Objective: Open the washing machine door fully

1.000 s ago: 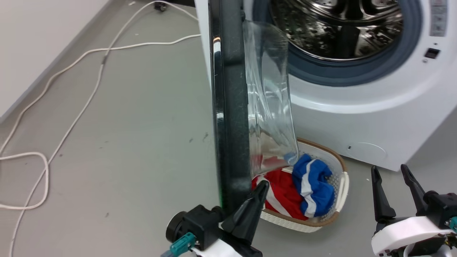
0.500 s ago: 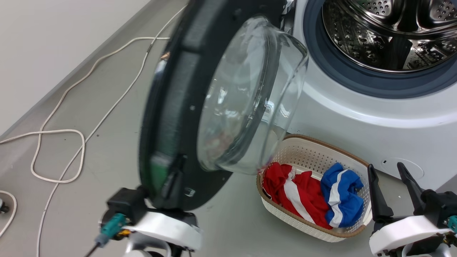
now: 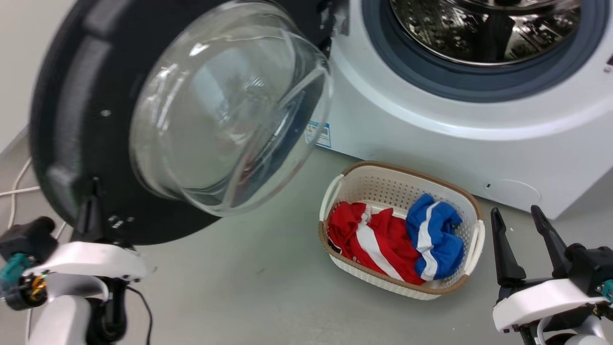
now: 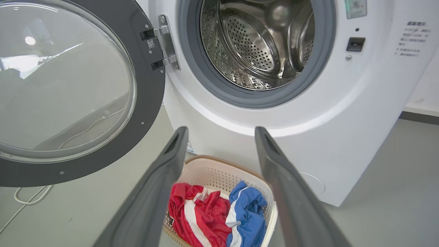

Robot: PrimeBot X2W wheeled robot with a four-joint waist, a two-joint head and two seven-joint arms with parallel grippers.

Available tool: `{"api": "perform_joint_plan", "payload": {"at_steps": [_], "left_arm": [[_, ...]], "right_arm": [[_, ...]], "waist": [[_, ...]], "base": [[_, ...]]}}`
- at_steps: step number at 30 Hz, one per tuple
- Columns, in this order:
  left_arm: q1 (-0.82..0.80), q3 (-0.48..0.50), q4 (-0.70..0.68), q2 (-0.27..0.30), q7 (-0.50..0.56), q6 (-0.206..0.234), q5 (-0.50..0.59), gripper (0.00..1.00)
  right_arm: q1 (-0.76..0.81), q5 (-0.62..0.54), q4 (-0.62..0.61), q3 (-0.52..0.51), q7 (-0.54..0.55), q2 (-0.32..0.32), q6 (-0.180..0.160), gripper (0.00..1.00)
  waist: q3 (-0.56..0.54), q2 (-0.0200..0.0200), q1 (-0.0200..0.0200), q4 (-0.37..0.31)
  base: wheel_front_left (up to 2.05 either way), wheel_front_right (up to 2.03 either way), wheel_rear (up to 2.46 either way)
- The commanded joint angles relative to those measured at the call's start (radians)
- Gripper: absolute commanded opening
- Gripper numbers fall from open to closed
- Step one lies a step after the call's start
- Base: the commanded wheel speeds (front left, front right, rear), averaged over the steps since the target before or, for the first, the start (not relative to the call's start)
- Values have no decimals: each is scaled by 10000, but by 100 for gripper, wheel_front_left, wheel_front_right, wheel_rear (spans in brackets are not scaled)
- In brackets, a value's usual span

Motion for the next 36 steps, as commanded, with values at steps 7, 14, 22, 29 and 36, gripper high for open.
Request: {"api": "perform_joint_plan", "payload": {"at_steps": [7,14,22,29,36], "left_arm": [[-721,989,1220,718,-146,-190,-470,0],[-1548,1411,2703,1426,-125,-706,-796,0],[-1650,1445,3416,1357,-315,-861,-666,0],[-598,1603,2545,568,-455,-660,-338,0],[1002,1215,591,-457,-459,-481,284,0]], "right_arm": [[-310,185,187,76,-229,22,-3,100],[-563,177,402,87,-281,23,-3,100],[-602,166,585,68,-402,24,-3,100],[-333,353,842,93,-581,22,-3,100],[-90,271,880,88,-489,22,-3,100]], "waist": [[643,0,-1,-710],[867,0,-1,-919],[687,0,-1,-1068],[95,0,-1,-1176],[-484,0,-1,-1242]], "base": [[0,0,0],[0,0,0],[0,0,0],[0,0,0],[0,0,0]]}}
